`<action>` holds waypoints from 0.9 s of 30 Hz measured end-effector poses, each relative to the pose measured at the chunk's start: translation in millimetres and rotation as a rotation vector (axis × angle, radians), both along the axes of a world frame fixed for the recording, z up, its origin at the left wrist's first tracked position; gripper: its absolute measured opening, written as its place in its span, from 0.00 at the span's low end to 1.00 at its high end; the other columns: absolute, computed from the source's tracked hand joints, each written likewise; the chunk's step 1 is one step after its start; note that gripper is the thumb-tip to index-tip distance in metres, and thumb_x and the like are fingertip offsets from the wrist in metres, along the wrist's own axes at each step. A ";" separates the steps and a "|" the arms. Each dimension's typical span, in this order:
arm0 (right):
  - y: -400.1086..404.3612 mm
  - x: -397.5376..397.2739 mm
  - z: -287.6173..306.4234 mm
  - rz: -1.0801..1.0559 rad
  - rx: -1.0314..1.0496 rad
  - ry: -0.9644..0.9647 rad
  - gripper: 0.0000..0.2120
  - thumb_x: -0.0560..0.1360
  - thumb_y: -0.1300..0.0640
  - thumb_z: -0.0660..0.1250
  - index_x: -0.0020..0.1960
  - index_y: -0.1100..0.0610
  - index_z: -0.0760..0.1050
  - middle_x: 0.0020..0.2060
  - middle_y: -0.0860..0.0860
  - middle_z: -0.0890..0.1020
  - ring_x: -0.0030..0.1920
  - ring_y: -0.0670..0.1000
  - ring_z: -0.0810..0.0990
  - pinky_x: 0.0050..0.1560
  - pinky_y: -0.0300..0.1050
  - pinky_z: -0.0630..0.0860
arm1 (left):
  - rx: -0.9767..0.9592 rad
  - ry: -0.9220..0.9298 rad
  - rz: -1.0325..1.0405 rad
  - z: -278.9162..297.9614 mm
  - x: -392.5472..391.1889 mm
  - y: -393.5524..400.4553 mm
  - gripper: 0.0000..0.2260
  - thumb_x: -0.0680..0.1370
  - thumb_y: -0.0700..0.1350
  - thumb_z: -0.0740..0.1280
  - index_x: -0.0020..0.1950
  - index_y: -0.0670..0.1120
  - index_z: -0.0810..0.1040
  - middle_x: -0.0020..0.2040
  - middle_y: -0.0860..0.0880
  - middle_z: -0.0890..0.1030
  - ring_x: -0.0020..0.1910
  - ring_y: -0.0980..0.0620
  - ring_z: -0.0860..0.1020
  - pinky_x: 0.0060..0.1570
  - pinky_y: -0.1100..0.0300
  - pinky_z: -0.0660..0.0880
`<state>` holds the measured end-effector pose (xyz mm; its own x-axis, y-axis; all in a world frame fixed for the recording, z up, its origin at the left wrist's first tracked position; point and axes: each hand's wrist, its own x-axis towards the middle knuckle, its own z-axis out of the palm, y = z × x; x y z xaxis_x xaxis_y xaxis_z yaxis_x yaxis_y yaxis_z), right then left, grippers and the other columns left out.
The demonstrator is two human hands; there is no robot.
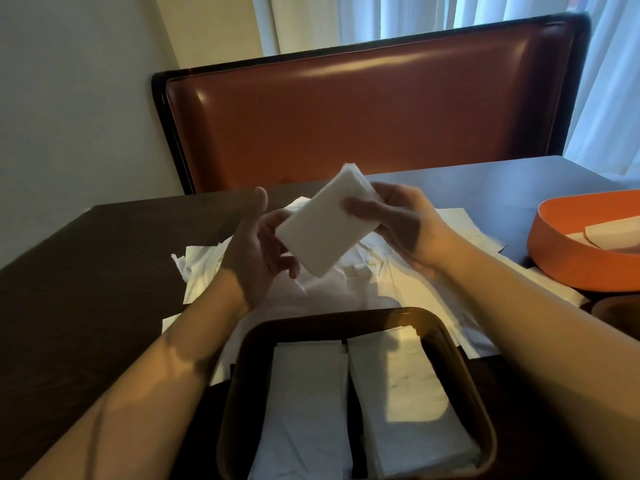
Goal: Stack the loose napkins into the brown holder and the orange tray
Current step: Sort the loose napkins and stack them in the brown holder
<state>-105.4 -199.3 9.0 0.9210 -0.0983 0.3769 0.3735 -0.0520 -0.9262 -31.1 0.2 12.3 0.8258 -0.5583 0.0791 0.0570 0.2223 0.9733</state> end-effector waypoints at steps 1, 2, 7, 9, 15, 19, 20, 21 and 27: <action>1.3 -1.8 3.1 0.059 0.048 0.017 0.09 0.76 0.60 0.67 0.55 0.59 0.78 0.45 0.47 0.85 0.52 0.49 0.84 0.52 0.43 0.80 | 0.015 0.075 -0.060 1.2 -0.1 0.6 0.28 0.73 0.67 0.54 0.37 0.48 0.83 0.36 0.46 0.79 0.32 0.47 0.77 0.22 0.62 0.69; 2.5 -2.1 4.7 0.099 0.087 0.041 0.08 0.75 0.61 0.67 0.54 0.59 0.78 0.43 0.47 0.85 0.50 0.48 0.84 0.52 0.43 0.81 | 0.056 0.110 -0.119 1.9 -0.8 0.6 0.31 0.71 0.70 0.52 0.38 0.48 0.85 0.36 0.44 0.79 0.30 0.47 0.77 0.21 0.63 0.67; 14.2 7.6 -1.2 -0.080 -0.106 0.053 0.05 0.72 0.55 0.73 0.47 0.55 0.82 0.42 0.52 0.85 0.47 0.52 0.83 0.51 0.49 0.81 | 0.198 0.176 -0.449 -2.9 0.7 2.4 0.36 0.69 0.74 0.55 0.53 0.47 0.86 0.48 0.37 0.83 0.42 0.40 0.83 0.34 0.57 0.73; 17.2 12.7 -5.4 -0.116 -0.121 0.011 0.05 0.72 0.55 0.75 0.46 0.55 0.82 0.42 0.53 0.84 0.45 0.54 0.82 0.47 0.50 0.81 | 0.165 0.212 -0.590 -3.0 0.5 4.5 0.33 0.68 0.70 0.67 0.60 0.46 0.83 0.55 0.36 0.82 0.52 0.39 0.83 0.36 0.53 0.77; 14.9 18.8 -8.8 -0.217 -0.185 -0.085 0.02 0.77 0.58 0.69 0.50 0.54 0.78 0.42 0.47 0.83 0.40 0.44 0.84 0.39 0.38 0.80 | 0.058 0.322 -0.439 -4.5 -2.2 2.1 0.19 0.75 0.48 0.67 0.63 0.40 0.78 0.45 0.40 0.81 0.42 0.44 0.82 0.25 0.58 0.76; 4.8 31.4 -32.6 -0.598 -0.557 -0.127 0.12 0.78 0.51 0.68 0.39 0.56 0.80 0.30 0.41 0.77 0.29 0.39 0.77 0.33 0.40 0.76 | -0.132 0.398 -0.140 0.1 -0.5 -2.5 0.19 0.73 0.46 0.64 0.61 0.40 0.76 0.43 0.42 0.83 0.39 0.47 0.82 0.27 0.62 0.76; 3.3 32.4 -37.0 -0.615 -0.608 -0.064 0.15 0.78 0.52 0.68 0.34 0.55 0.78 0.28 0.42 0.76 0.27 0.40 0.75 0.34 0.40 0.73 | -0.179 0.407 -0.059 0.7 1.2 -2.3 0.19 0.72 0.46 0.65 0.60 0.40 0.76 0.44 0.42 0.84 0.40 0.46 0.82 0.29 0.62 0.77; 2.9 31.2 -39.4 -0.600 -0.663 0.042 0.17 0.78 0.52 0.68 0.32 0.55 0.77 0.27 0.44 0.77 0.27 0.42 0.75 0.35 0.39 0.70 | -0.213 0.410 0.005 2.5 1.8 -2.1 0.18 0.72 0.46 0.66 0.59 0.40 0.75 0.44 0.42 0.84 0.41 0.45 0.82 0.32 0.61 0.78; 16.2 19.0 -31.1 -0.511 -0.660 0.271 0.21 0.77 0.45 0.68 0.39 0.64 0.83 0.35 0.57 0.84 0.36 0.54 0.80 0.36 0.46 0.74 | -0.283 0.414 0.128 4.1 4.2 0.3 0.13 0.77 0.45 0.66 0.60 0.42 0.74 0.46 0.42 0.84 0.45 0.45 0.82 0.35 0.57 0.77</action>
